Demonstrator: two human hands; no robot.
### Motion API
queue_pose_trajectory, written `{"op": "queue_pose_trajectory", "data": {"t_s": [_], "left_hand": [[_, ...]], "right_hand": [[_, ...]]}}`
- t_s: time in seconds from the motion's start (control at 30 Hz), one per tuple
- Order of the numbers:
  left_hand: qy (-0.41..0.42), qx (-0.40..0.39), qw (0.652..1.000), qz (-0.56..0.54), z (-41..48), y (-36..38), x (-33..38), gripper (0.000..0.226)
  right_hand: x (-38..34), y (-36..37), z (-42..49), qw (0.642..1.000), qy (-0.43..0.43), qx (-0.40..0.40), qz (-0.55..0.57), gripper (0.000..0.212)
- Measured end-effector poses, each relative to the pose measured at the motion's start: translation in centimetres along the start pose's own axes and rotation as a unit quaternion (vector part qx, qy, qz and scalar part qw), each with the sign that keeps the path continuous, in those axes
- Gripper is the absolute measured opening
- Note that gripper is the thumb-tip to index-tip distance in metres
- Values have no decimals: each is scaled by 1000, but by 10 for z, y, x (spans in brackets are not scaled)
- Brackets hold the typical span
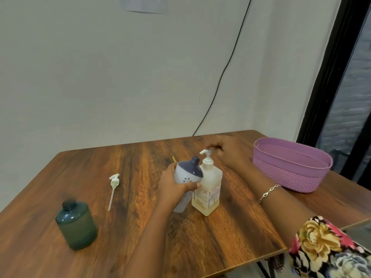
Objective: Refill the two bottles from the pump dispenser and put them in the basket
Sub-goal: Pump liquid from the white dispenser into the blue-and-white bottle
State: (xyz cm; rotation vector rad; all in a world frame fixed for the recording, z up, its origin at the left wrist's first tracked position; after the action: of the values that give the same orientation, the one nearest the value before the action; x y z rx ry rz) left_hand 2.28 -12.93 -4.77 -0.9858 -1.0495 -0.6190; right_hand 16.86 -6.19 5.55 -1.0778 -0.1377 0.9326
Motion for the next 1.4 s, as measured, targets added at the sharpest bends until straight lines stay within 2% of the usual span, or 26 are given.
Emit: {"op": "queue_pose_trajectory", "data": {"t_s": [0.1, 0.27, 0.5, 0.57, 0.73, 1.23, 1.4], "left_hand": [[2, 3, 1000, 8, 0, 0, 2, 70], [1, -4, 1000, 11, 1, -1, 4, 71], [20, 5, 998, 58, 1, -2, 13, 75], [19, 4, 998, 55, 1, -2, 12, 75], [25, 1, 998, 51, 1, -2, 10, 73], [26, -2, 998, 61, -2, -4, 11, 73], [24, 2, 997, 80, -2, -6, 19, 75]], "right_hand": [[0, 1, -4, 998, -34, 53, -18, 25], [3, 3, -14, 993, -48, 106, 27, 23], [1, 11, -6, 993, -53, 106, 8, 20], [-2, 13, -7, 991, -59, 123, 11, 24], [-6, 16, -20, 980, -73, 183, 20, 16], [-9, 27, -28, 979, -80, 188, -8, 10], [-1, 23, -21, 984, -46, 169, 36, 17]]}}
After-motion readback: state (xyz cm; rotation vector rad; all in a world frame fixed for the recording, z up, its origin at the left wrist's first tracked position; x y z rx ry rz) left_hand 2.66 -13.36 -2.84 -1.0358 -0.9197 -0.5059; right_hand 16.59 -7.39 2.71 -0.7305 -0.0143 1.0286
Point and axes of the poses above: each hand's wrist, its own z-axis towards the middle knuckle, its own y-axis out of the palm, x = y × z, the point moved 7 cm from there along z, towards the middle knuckle, and after that the axes turned 5 degrees about -y, right-handed, at the moved point
